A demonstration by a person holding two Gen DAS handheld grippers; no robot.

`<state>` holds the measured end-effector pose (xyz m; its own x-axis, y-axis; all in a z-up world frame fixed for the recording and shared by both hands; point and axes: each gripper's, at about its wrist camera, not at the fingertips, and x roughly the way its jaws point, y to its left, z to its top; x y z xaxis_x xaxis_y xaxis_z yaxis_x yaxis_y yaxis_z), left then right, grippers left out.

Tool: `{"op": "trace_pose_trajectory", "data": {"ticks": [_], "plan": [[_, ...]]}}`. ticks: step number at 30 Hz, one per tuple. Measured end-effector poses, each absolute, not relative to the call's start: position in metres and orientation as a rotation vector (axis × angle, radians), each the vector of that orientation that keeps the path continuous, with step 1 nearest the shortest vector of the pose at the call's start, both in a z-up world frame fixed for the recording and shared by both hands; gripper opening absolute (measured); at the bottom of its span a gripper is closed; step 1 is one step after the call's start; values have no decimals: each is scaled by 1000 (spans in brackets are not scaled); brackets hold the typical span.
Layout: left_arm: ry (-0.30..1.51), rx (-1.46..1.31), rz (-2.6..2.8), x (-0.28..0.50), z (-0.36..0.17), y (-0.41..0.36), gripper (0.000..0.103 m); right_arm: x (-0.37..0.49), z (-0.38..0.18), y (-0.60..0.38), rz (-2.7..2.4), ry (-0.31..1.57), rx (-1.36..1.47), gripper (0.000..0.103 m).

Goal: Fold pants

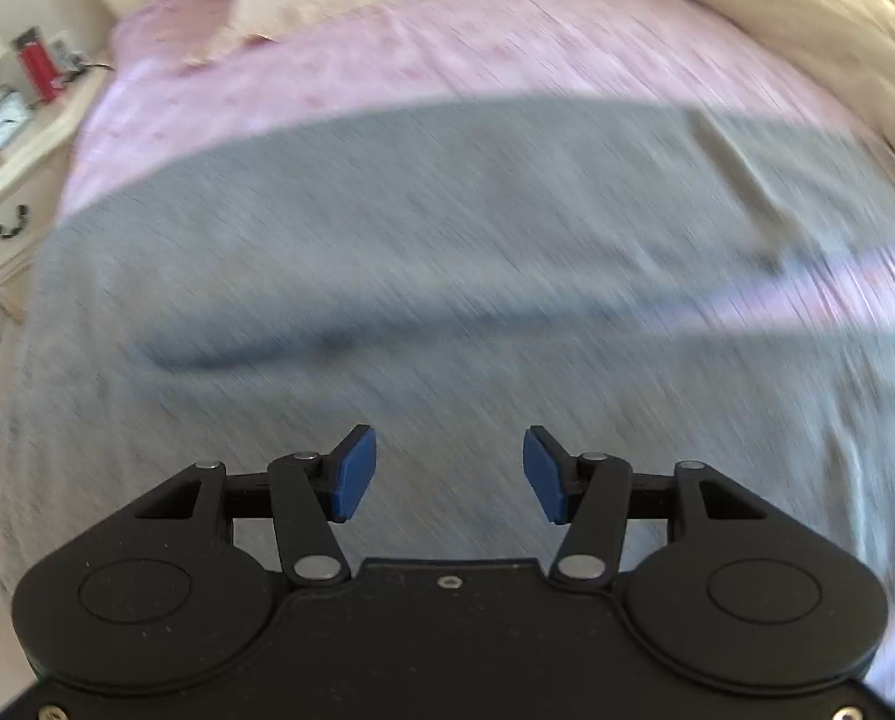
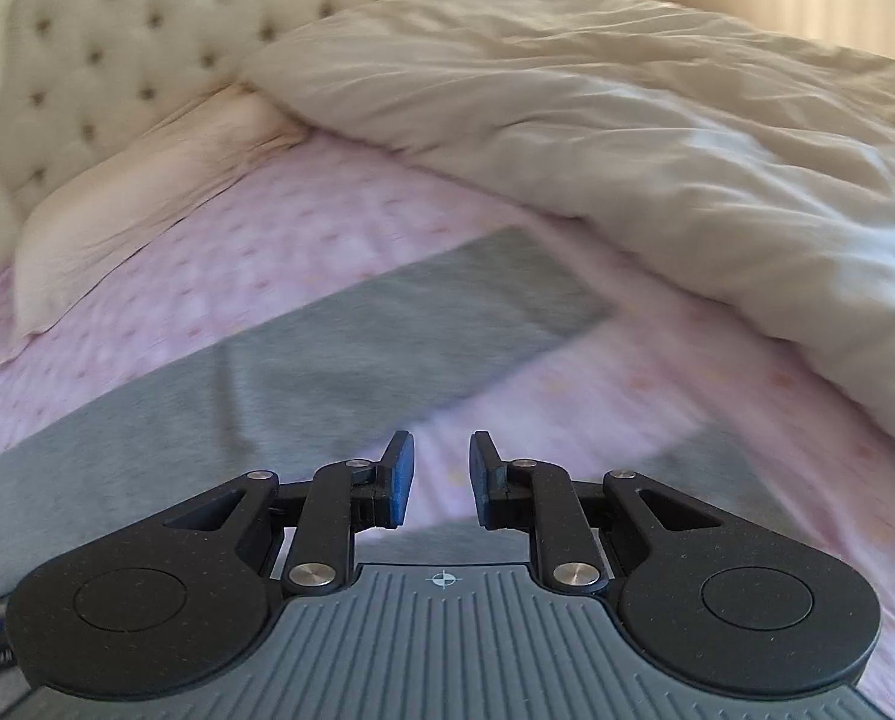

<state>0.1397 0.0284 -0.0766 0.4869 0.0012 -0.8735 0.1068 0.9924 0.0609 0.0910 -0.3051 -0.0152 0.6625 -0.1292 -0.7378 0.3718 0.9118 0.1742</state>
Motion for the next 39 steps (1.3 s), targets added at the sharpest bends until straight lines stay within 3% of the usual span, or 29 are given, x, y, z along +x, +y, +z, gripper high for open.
{"op": "trace_pose_trajectory", "data": {"ticks": [14, 17, 26, 33, 39], "plan": [[1099, -3, 132, 206, -98, 101, 60, 215, -73, -243, -113, 1012, 152, 19], [1125, -18, 150, 212, -110, 112, 65, 217, -90, -247, -115, 1011, 66, 19], [1132, -6, 150, 221, -103, 110, 63, 211, -77, -316, -368, 1017, 166, 24], [1074, -63, 124, 233, -70, 102, 63, 246, -49, -293, -187, 969, 235, 26], [1208, -58, 98, 248, -106, 102, 64, 317, -53, -260, 42, 976, 207, 26]]}}
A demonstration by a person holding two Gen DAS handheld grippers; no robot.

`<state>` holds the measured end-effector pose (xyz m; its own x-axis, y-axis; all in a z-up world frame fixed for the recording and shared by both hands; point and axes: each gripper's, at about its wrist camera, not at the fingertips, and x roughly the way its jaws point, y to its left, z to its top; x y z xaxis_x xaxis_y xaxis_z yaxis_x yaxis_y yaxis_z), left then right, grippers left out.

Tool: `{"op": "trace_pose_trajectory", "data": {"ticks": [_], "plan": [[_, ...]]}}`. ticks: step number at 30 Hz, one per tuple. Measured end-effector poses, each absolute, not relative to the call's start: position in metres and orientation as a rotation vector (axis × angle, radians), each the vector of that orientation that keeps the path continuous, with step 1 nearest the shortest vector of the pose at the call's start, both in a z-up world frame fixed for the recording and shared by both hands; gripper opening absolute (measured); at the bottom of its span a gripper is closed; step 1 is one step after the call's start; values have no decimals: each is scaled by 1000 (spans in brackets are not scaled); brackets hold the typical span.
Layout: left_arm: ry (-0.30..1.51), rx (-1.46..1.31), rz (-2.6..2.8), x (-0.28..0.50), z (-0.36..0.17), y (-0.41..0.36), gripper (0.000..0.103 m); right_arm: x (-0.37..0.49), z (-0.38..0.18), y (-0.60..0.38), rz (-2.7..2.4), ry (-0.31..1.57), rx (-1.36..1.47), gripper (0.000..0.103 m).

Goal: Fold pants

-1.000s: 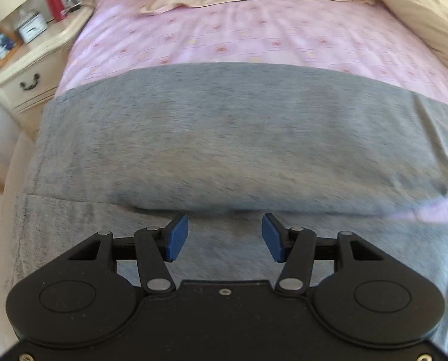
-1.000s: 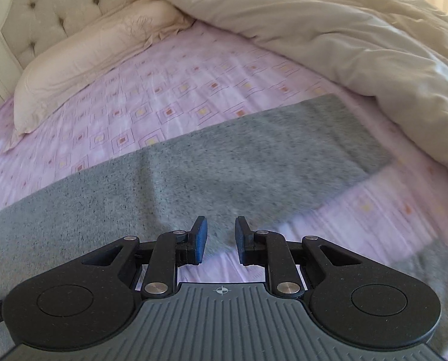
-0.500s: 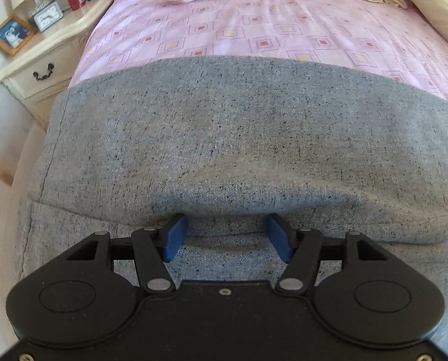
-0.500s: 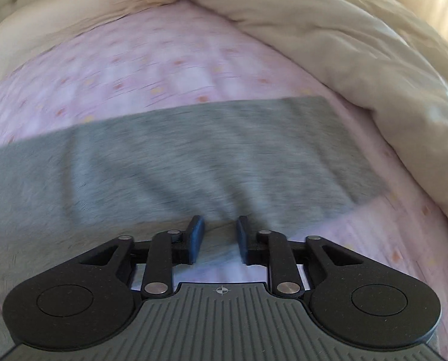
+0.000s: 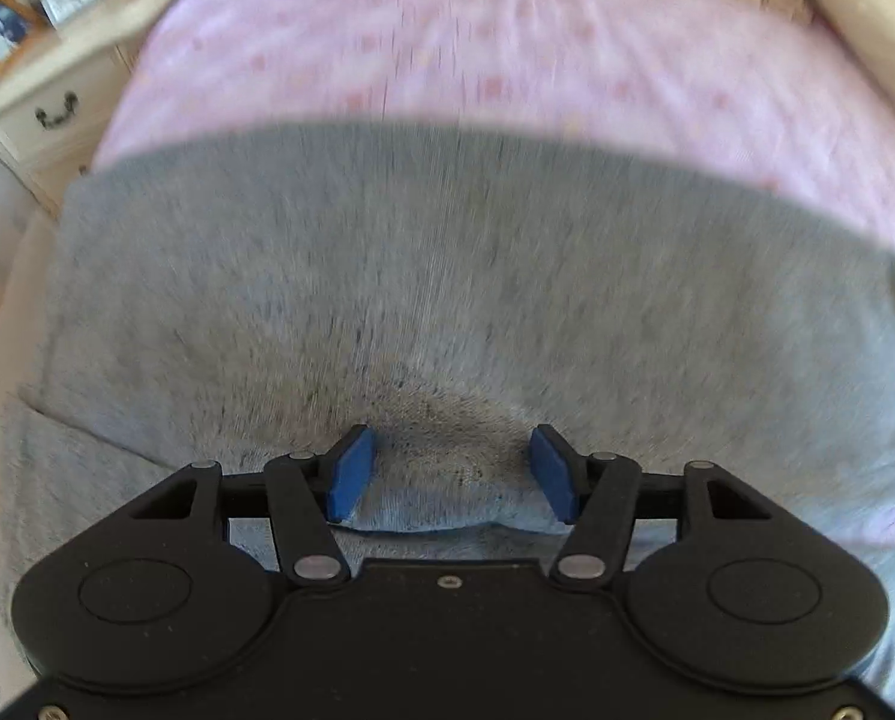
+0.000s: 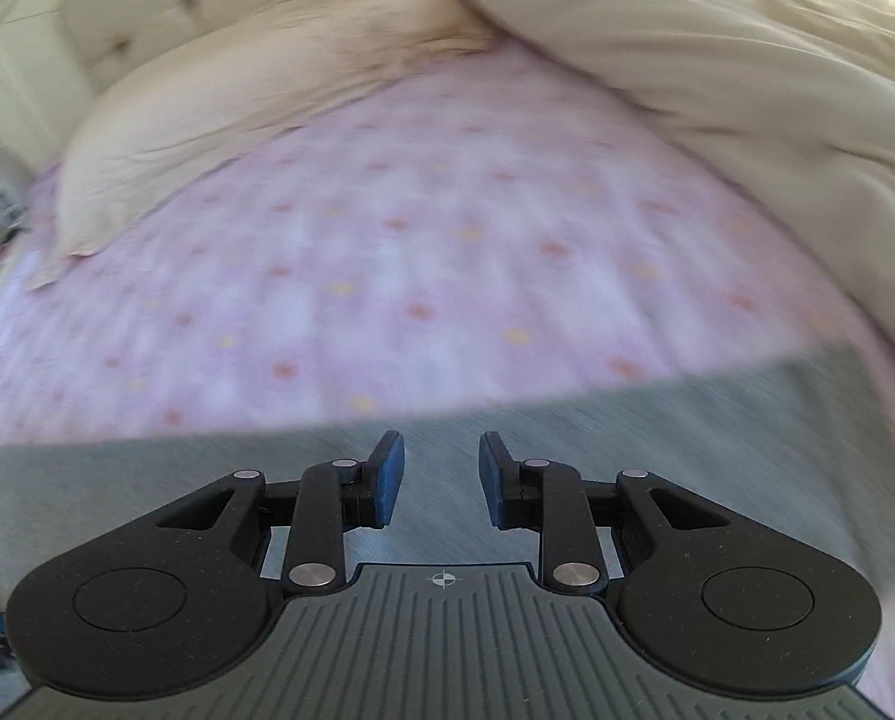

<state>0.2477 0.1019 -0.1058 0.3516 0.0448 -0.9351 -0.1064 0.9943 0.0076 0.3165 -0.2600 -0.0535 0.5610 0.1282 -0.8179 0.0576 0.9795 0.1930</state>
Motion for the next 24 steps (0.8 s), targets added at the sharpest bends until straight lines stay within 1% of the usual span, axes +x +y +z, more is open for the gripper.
{"op": "trace_pose_trajectory", "data": {"ticks": [2, 4, 7, 12, 15, 18, 19, 24], "plan": [[1182, 5, 71, 247, -109, 97, 66, 334, -58, -248, 123, 971, 139, 27], [1186, 38, 63, 250, -110, 95, 66, 338, -59, -230, 189, 962, -3, 27], [1200, 5, 56, 257, -110, 99, 66, 341, -68, -209, 299, 956, -191, 27], [1206, 3, 52, 265, -111, 99, 67, 339, -84, -189, 397, 952, -349, 27], [1198, 12, 54, 264, -114, 98, 68, 337, -87, -189, 430, 929, -379, 27], [1192, 17, 59, 261, -115, 96, 68, 335, -84, -196, 463, 964, -322, 28], [1192, 18, 62, 256, -113, 93, 68, 335, -84, -198, 481, 980, -317, 30], [1187, 13, 85, 256, -112, 90, 68, 334, -85, -193, 507, 993, -362, 32]]}}
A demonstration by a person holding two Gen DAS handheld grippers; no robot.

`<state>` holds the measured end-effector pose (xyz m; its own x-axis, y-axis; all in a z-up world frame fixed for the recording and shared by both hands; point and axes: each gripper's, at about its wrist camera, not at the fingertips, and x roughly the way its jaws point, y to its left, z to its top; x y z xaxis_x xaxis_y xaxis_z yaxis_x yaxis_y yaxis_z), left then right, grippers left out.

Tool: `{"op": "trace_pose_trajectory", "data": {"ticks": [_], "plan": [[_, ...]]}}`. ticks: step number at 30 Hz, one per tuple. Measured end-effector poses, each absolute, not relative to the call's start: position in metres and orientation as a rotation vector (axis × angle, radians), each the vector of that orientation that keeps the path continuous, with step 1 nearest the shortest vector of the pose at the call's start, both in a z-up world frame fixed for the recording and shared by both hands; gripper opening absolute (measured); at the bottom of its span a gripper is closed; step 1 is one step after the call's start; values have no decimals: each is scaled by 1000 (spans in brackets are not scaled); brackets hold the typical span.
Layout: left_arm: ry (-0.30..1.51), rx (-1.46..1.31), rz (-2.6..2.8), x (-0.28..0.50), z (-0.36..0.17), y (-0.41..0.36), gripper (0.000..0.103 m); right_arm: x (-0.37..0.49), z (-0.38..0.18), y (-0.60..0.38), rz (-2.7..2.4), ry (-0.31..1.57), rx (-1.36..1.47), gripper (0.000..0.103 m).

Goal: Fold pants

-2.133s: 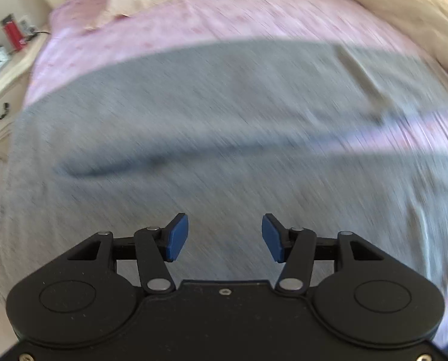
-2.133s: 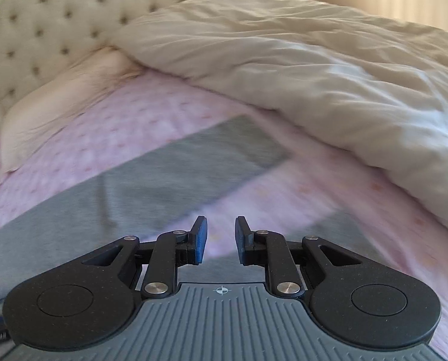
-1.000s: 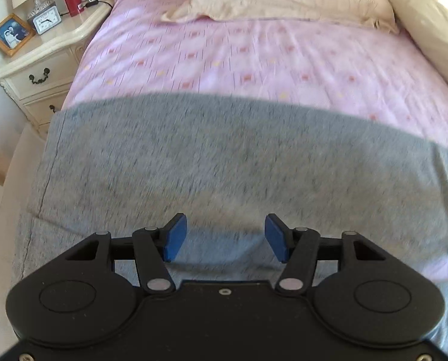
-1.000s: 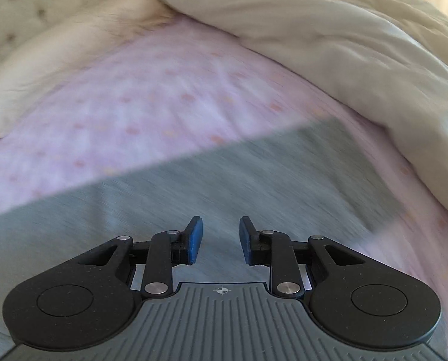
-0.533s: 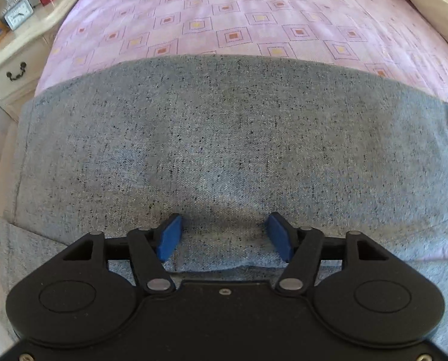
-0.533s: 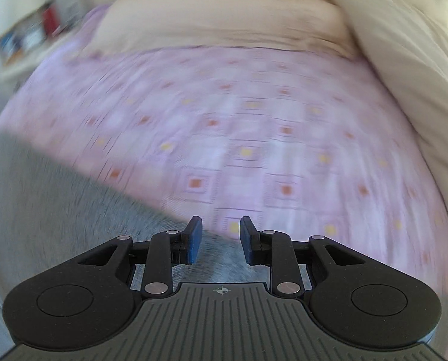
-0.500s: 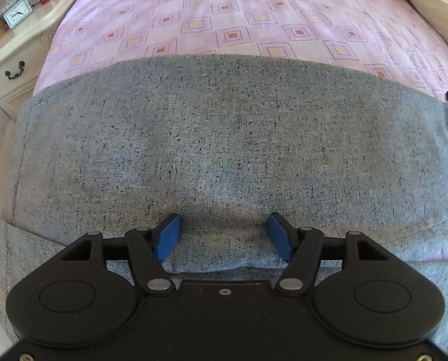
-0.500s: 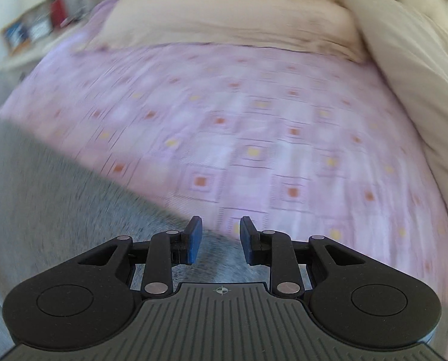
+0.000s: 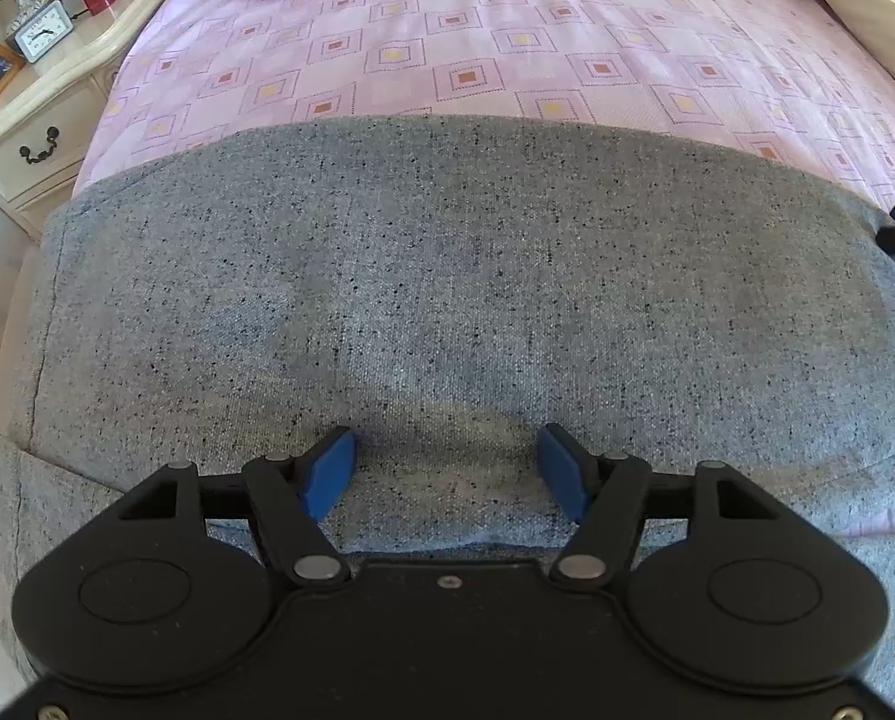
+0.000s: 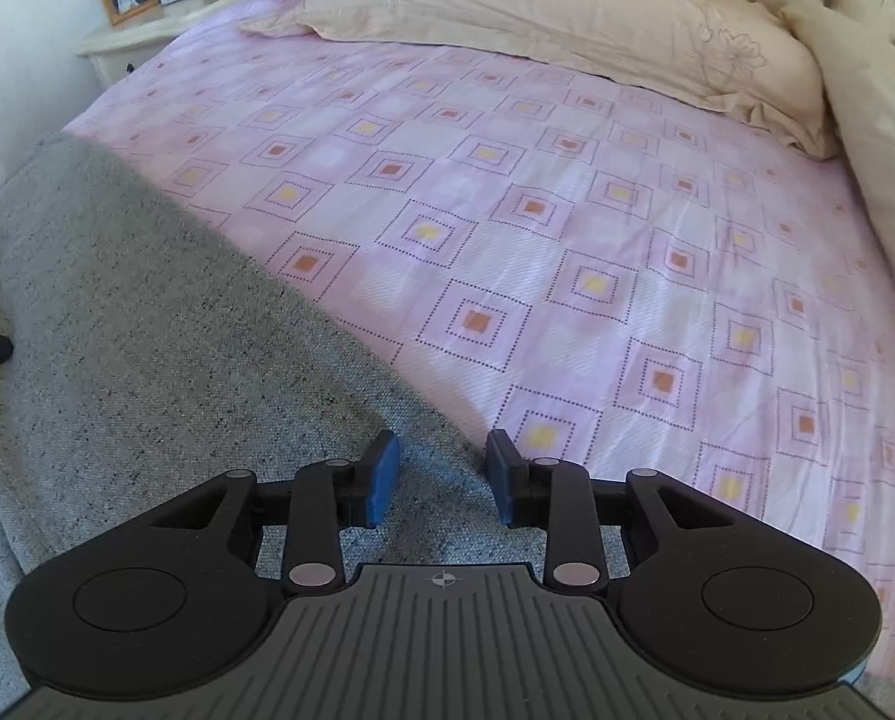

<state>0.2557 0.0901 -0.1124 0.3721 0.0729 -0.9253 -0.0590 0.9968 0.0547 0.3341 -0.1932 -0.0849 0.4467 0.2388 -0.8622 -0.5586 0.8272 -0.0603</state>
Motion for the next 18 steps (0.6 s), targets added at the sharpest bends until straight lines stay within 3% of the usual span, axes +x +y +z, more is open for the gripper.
{"op": "trace_pose_trajectory", "data": {"ticks": [3, 4, 5, 18], "plan": [[1176, 18, 91, 254, -113, 89, 68, 334, -85, -192, 490, 998, -340, 27], [1173, 20, 93, 253, -112, 89, 68, 332, -86, -191, 495, 995, -345, 10], [1171, 18, 94, 253, -111, 88, 68, 327, -84, -190, 504, 990, -360, 6], [1087, -200, 122, 283, -60, 108, 69, 167, -58, -166, 598, 751, -571, 5]]}}
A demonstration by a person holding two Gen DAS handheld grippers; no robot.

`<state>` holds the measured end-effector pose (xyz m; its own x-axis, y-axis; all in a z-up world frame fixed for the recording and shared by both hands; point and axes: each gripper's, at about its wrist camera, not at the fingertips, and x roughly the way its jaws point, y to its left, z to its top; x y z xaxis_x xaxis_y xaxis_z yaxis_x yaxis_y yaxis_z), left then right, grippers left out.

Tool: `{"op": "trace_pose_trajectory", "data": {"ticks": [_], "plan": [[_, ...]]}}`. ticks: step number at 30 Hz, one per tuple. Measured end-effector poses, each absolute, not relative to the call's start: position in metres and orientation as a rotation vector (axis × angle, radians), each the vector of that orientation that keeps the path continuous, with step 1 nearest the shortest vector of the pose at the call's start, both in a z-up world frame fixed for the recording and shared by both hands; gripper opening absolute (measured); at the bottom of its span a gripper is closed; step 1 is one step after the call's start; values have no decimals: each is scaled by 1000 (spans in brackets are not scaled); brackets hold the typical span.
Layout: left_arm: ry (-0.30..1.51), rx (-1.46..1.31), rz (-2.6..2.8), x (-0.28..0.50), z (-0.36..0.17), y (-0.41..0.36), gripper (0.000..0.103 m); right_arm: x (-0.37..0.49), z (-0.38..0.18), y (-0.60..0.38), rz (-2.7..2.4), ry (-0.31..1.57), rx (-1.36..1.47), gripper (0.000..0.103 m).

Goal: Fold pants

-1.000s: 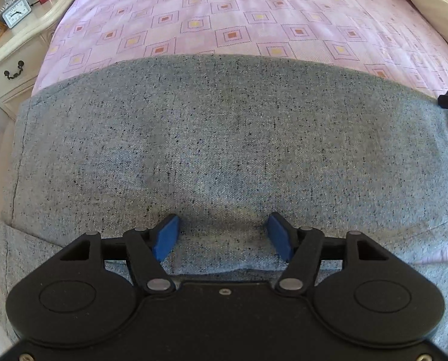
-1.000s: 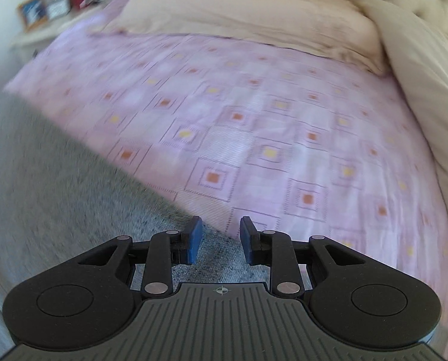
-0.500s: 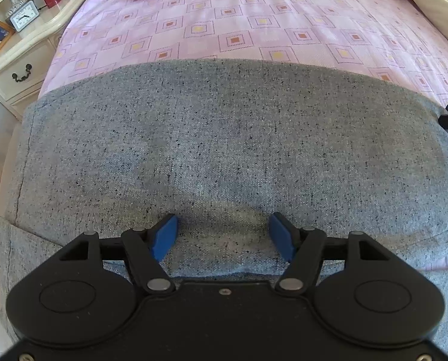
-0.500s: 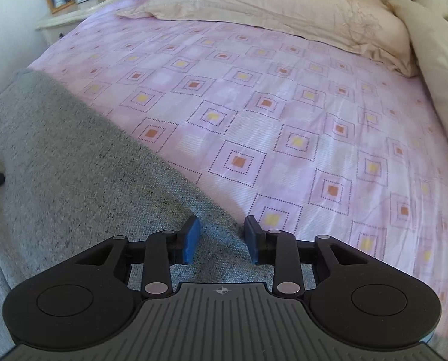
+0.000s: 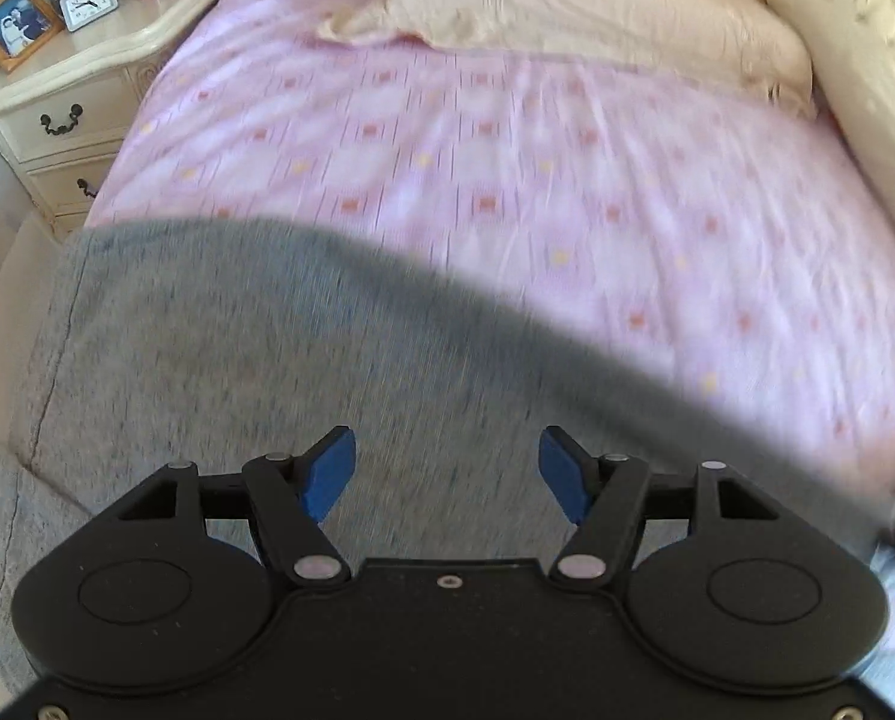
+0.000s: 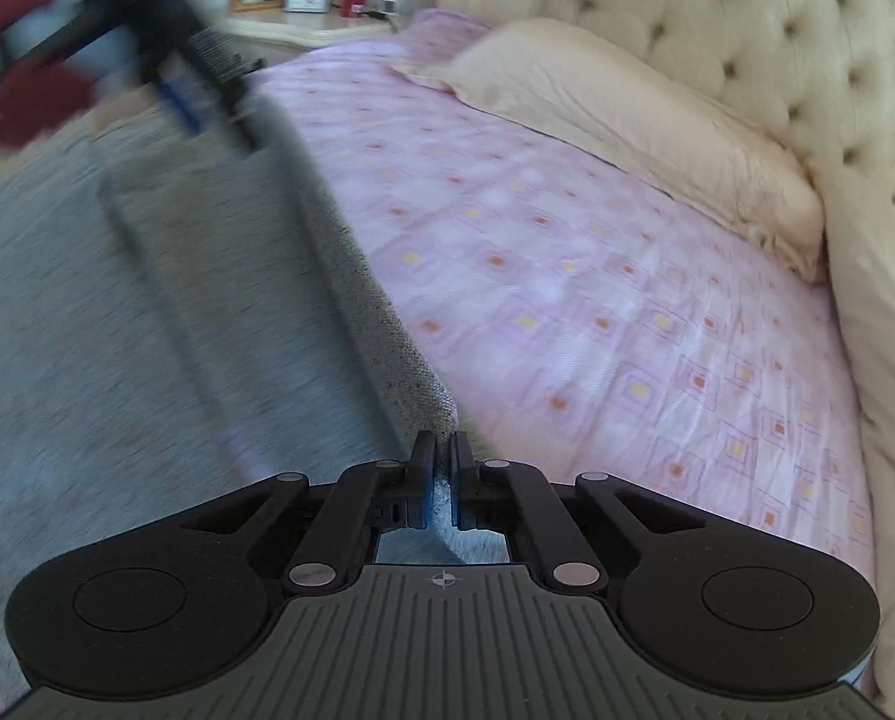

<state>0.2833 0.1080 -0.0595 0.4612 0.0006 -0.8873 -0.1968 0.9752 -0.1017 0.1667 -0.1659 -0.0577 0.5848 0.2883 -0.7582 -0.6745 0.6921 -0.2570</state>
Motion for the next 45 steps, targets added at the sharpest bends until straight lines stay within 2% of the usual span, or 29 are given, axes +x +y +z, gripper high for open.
{"op": "trace_pose_trajectory", "data": {"ticks": [5, 17, 18, 19, 20, 21, 22, 23, 26, 28, 33, 38, 45], "plan": [[1086, -298, 145, 302, -51, 120, 73, 137, -70, -157, 605, 713, -648, 5], [1237, -314, 246, 331, -97, 132, 72, 116, -97, -148, 592, 714, -676, 5], [1254, -309, 248, 331, -101, 132, 69, 116, -97, -149, 587, 712, -663, 6], [1275, -302, 252, 330, -106, 131, 54, 117, -94, -151, 580, 718, -635, 7], [1284, -293, 248, 326, -110, 132, 45, 119, -91, -155, 574, 732, -592, 7], [1253, -280, 237, 321, -109, 131, 43, 121, -86, -160, 567, 741, -531, 8], [1234, -257, 217, 316, -108, 130, 31, 123, -79, -167, 562, 743, -454, 8], [1220, -232, 196, 311, -108, 129, 27, 125, -71, -176, 551, 743, -367, 8], [1165, -187, 163, 296, -111, 128, 27, 137, -47, -209, 435, 719, -126, 12], [1141, -172, 149, 291, -112, 126, 27, 153, -37, -232, 297, 705, -6, 20], [1138, -179, 147, 295, -112, 127, 27, 219, -38, -269, -64, 767, 148, 21], [1135, -164, 142, 292, -112, 125, 27, 271, -60, -271, -292, 830, 168, 21], [1135, -181, 128, 291, -113, 129, 27, 287, -99, -255, -499, 927, 50, 22]]}}
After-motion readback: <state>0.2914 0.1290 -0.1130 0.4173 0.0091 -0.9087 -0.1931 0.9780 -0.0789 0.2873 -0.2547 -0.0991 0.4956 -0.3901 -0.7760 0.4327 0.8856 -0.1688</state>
